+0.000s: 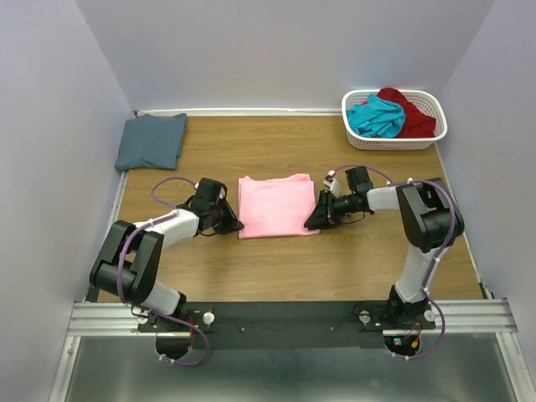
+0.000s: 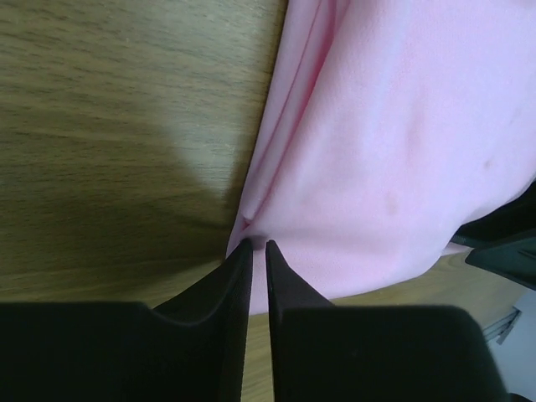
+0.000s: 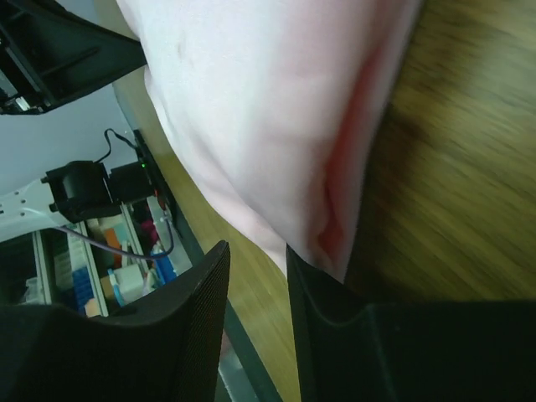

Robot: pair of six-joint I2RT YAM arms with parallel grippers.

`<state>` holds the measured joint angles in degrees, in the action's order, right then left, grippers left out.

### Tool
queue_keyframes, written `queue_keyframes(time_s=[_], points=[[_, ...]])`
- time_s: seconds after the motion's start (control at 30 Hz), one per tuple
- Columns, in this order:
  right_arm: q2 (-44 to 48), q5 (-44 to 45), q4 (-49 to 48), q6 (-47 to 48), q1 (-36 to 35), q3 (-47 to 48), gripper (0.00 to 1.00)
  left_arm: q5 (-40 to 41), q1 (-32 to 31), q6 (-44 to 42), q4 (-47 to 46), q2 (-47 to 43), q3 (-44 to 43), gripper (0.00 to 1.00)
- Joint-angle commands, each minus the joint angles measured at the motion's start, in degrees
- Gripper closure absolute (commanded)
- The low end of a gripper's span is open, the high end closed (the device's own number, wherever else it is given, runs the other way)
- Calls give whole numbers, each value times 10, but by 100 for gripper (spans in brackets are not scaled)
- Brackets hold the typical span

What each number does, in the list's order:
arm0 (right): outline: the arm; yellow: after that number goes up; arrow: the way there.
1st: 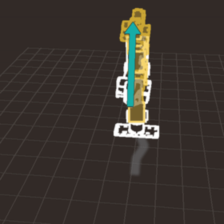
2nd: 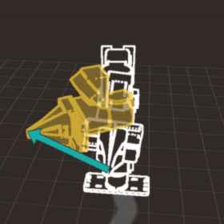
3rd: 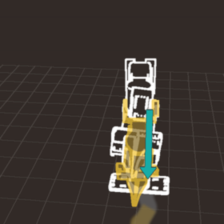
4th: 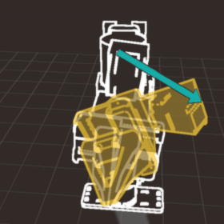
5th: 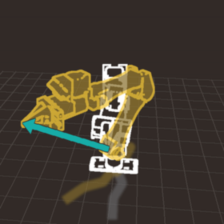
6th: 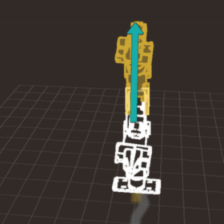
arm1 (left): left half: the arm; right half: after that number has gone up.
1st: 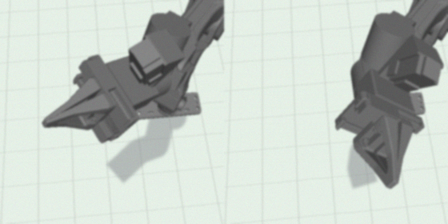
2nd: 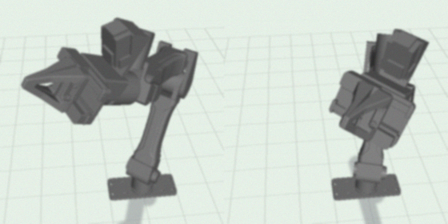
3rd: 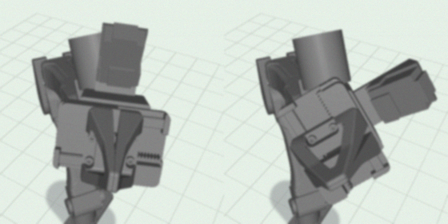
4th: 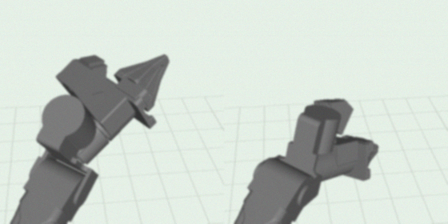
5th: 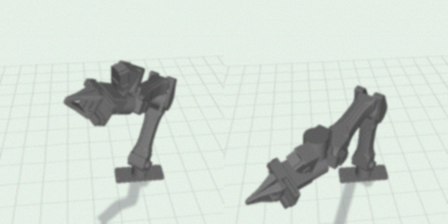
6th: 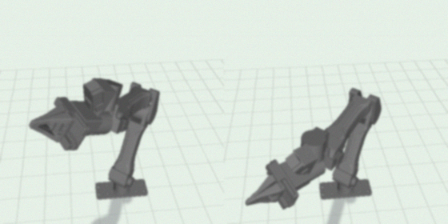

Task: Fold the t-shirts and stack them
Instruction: Fold the tshirt, then neatly place the folded tshirt to the corner

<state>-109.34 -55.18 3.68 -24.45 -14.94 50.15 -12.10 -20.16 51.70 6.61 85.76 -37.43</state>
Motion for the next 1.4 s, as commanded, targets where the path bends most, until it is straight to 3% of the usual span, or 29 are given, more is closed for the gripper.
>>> queue_keyframes(time_s=[0.0, 0.13, 0.27, 0.4, 0.47, 0.6, 0.77, 1.03, 1.23, 1.33, 1.37], points=[[17, 61, 14, 19, 26, -33, 58, 1, 22, 1, 28, -30, 41, 80], [68, 62, 36, 26, 22, -16, 58, 1, 27, -4, 38, -73, 46, 79], [112, 71, 58, 27, -3, 28, 58, 23, 27, -21, 47, -116, 20, 68], [128, 149, 104, 37, -64, 99, 52, 66, 28, -62, 90, -136, -20, 54], [117, 234, 130, 53, -129, 153, 49, 96, 35, -72, 103, -145, -36, 46], [74, 398, 159, 49, -236, 223, 41, 137, 94, -108, 117, -184, -41, 31], [-32, 506, 209, 76, -353, 337, 38, 153, 165, -155, 124, -212, -36, 18], [-163, 644, 292, 96, -444, 452, 39, 162, 192, -167, 101, -245, 9, 17], [-208, 690, 335, 105, -475, 470, 51, 152, 192, -176, 86, -246, 13, 17], [-217, 711, 345, 103, -476, 460, 69, 107, 192, -176, 71, -237, 22, 17], [-216, 721, 345, 103, -476, 457, 86, 98, 192, -174, 68, -234, 24, 17]])
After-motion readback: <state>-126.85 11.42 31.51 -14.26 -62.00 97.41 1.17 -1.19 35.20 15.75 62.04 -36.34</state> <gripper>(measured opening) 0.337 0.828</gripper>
